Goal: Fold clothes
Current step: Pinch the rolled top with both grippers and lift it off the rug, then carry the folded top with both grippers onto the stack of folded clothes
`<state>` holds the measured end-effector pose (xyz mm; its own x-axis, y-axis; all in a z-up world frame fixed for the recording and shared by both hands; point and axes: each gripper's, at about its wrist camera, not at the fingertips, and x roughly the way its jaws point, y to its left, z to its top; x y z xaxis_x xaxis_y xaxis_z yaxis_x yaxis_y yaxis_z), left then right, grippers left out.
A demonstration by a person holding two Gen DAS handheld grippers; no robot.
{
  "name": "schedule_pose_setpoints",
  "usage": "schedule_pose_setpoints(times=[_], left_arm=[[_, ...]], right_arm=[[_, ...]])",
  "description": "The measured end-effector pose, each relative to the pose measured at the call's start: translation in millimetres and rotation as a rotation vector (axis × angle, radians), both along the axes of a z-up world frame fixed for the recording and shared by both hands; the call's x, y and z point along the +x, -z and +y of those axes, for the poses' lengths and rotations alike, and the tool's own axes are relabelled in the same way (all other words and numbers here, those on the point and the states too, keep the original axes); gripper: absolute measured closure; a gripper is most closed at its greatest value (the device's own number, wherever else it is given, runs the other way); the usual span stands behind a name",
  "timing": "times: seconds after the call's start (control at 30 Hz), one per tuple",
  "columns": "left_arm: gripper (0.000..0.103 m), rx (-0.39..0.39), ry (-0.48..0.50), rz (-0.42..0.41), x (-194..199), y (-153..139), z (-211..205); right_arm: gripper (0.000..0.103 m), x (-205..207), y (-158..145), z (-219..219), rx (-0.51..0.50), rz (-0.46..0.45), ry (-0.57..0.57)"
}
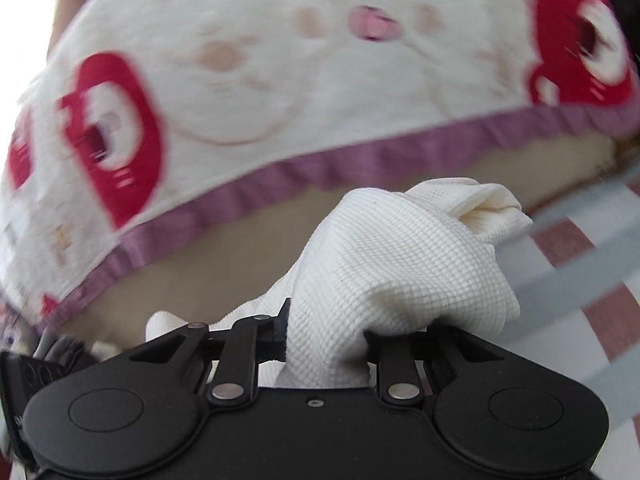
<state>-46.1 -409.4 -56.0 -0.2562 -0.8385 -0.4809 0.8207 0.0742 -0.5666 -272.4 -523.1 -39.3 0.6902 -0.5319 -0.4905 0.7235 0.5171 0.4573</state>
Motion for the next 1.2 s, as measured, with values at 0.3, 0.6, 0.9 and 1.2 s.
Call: schedule_pose_setpoints(times=[0.3,0.6,0.9,1.2], left_arm=[[0.072,-0.004,-0.335,-0.147,46,-69,164],[0.072,-0.028,-0.737,-0.168,90,-110,334],[0.073,0.004,-0.944,-0.233,121,-127,404],[0.072,0.061,-1.042,-0.348,240,-164,445]], right_arm=[[0.078,90,-34,62,-0.069,-0.135,-0.325],[0.078,208,-90,163,-0.140,-0.188,-0.686],[0.078,292,-113,232,-0.185,-0.183,-0.887],[0.078,435,-132,255,-0.126,-0.284,-1.000]])
